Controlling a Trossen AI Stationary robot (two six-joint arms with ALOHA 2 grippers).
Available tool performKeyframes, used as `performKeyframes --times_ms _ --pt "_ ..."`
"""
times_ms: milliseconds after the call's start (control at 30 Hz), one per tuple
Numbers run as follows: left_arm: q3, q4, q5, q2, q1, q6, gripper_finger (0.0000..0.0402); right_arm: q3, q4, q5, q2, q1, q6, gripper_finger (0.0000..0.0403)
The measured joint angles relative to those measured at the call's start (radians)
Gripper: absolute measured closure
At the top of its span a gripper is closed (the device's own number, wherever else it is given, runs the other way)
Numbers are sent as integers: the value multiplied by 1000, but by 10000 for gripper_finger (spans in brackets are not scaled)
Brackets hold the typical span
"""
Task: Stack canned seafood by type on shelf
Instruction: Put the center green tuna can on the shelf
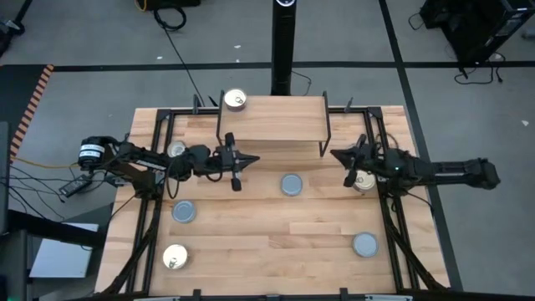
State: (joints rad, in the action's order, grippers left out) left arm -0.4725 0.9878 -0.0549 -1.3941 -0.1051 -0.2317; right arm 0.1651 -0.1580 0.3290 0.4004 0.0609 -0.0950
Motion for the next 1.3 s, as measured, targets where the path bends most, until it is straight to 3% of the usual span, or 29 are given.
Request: performKeyframes --times_ms 300,600,767,1300 --pt "0 9 0 0 0 0 398 222 198 44 375 -69 -135 273" --pt "0 -32 -1 0 0 1 398 452 325 29 709 -101 -290 96" --pt "0 -41 -1 0 2 4 398 608 452 -34 871 -101 -334 14" --pt "0 -55 34 0 4 28 398 903 631 -75 1266 -146 -302 4"
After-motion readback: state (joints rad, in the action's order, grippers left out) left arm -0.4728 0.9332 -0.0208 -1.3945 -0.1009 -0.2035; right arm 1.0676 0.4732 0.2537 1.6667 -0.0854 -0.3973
